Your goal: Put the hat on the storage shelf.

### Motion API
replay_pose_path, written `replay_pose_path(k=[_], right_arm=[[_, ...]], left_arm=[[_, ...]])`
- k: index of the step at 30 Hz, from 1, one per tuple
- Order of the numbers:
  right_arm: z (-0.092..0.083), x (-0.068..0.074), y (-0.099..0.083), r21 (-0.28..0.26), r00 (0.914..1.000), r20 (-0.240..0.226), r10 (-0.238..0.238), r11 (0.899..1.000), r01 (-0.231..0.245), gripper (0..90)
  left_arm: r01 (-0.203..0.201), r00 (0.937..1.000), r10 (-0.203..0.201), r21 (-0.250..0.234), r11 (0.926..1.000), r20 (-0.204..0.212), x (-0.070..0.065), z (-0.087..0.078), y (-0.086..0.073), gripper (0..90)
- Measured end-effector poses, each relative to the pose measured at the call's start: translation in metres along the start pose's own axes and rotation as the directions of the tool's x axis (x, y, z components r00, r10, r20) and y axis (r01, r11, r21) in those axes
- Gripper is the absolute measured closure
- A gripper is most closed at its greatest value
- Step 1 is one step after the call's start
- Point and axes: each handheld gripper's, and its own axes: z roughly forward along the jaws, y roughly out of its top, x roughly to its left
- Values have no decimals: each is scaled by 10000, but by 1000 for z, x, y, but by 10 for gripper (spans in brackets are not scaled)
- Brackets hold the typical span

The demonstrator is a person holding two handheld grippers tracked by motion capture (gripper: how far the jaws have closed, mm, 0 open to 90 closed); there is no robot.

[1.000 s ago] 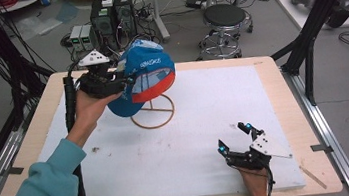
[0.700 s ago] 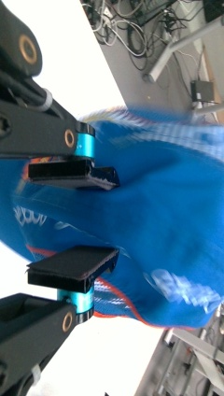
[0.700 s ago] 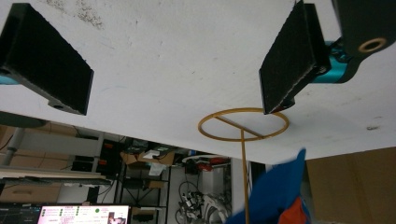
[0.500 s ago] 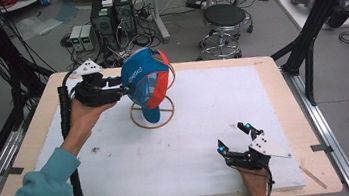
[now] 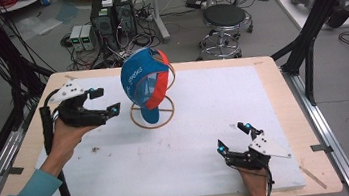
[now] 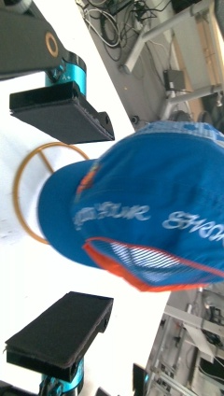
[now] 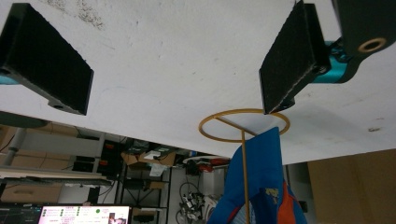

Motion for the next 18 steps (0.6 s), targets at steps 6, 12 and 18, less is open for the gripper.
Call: replay_pose_path(k=[6, 12, 18], right_arm=[[0, 0, 0, 5, 10000, 39, -13, 10000, 13, 88], [0, 0, 0, 8, 10000, 81, -45, 10000, 45, 88], [0, 0, 0, 7, 9999, 94, -88, 10000, 88, 88]], left_arm=[[-105, 9999, 97, -595, 9982, -140, -2, -28, -48, 175], [143, 9988, -187, -955, 9953, -452, -4, -50, -101, 175], [219, 9982, -267, -866, 9960, -540, -12, -62, -139, 174]])
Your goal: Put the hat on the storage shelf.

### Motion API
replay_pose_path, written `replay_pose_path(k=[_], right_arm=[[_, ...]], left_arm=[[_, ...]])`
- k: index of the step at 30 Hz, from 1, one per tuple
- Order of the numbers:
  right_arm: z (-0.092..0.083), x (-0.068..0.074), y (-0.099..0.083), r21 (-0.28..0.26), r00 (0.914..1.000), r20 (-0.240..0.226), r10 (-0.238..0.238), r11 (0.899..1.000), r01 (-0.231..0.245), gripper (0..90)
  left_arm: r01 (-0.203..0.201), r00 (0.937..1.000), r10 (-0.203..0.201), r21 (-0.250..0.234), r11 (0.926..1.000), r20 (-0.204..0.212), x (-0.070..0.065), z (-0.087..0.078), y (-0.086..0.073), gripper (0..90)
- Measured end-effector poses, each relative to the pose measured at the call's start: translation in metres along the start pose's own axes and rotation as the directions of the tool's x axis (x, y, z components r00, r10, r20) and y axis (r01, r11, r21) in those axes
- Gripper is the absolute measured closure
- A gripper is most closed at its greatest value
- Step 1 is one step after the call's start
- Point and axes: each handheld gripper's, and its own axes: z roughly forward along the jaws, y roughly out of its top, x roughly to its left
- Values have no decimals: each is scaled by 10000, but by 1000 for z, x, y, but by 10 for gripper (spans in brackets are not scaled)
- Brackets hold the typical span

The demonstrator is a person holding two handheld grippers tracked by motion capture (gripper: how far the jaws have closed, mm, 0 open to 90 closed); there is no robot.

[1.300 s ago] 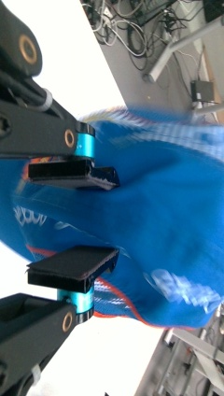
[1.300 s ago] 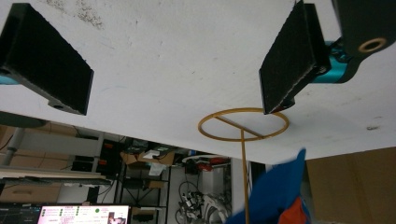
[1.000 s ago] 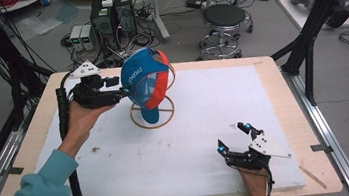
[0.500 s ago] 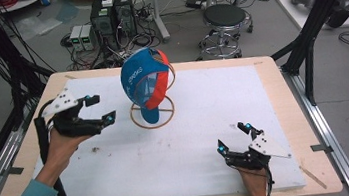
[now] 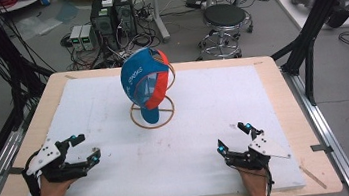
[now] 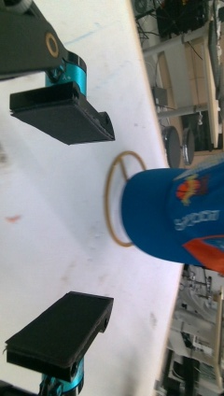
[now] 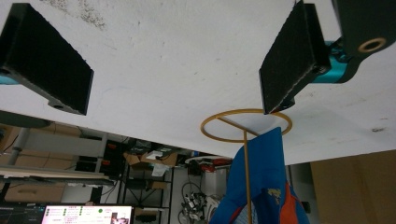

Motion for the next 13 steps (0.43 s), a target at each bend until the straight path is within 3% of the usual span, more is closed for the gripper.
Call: replay_pose_path(k=[13], right_arm=[[0, 0, 0, 43, 9999, 37, 103, 9999, -104, 88]], left_arm=[[56, 9997, -74, -809, 9967, -223, 1, -15, -22, 172]])
